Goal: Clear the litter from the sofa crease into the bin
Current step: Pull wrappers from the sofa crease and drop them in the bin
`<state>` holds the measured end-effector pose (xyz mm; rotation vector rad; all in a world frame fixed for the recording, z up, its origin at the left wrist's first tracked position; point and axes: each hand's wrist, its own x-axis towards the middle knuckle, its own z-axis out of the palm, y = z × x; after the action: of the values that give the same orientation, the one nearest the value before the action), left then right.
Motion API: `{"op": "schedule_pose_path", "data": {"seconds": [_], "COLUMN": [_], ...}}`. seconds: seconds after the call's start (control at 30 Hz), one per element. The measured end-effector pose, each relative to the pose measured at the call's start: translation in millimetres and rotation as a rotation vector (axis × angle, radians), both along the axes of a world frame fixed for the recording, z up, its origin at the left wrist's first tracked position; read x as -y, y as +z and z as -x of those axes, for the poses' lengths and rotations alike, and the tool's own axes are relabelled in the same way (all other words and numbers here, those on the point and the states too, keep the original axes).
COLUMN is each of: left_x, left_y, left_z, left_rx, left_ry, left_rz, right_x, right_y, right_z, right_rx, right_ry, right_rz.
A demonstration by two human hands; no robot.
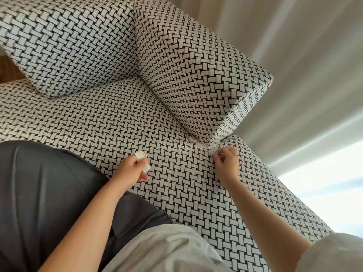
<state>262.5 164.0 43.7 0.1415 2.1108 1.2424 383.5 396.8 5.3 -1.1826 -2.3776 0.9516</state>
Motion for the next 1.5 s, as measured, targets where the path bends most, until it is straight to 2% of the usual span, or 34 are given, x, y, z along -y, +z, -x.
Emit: {"op": "schedule_pose_path", "data": {"seconds": [0.3,0.43,0.7,0.83,0.97,1.1,1.3,1.5], "left_x": [7,28,114,182,238,299,373,436], "left_y": [17,40,108,129,120,103,75,17], "left_z": [0,15,60,82,92,102,117,136], "left_rx": [-0.008,-0.12,-0.313,-0.313,-0.244,-0.129,-0.017,0.073], "left_ry": [0.055,0.044,0.218,0.395,0.531,0.723,0.954,1.083], "left_rz": [-0.058,-0.065,-0.061,-0.057,-0.054,-0.122,-0.142,-0.138], "right_x": [73,109,194,256,310,376,465,530], "right_y": [11,41,107,128,135,131,100,52], "right_z": [16,60,153,196,226,259,294,326], "right_rx": [-0.194,-0.253,-0.356,-0.291,-0.234,-0.105,0.05,0.201], "right_ry": [0.163,0.325,0.573,0.726,0.834,1.006,1.106,1.212], "right_rz": [0.293,0.417,0.52,0.567,0.595,0.531,0.542,0.427]}}
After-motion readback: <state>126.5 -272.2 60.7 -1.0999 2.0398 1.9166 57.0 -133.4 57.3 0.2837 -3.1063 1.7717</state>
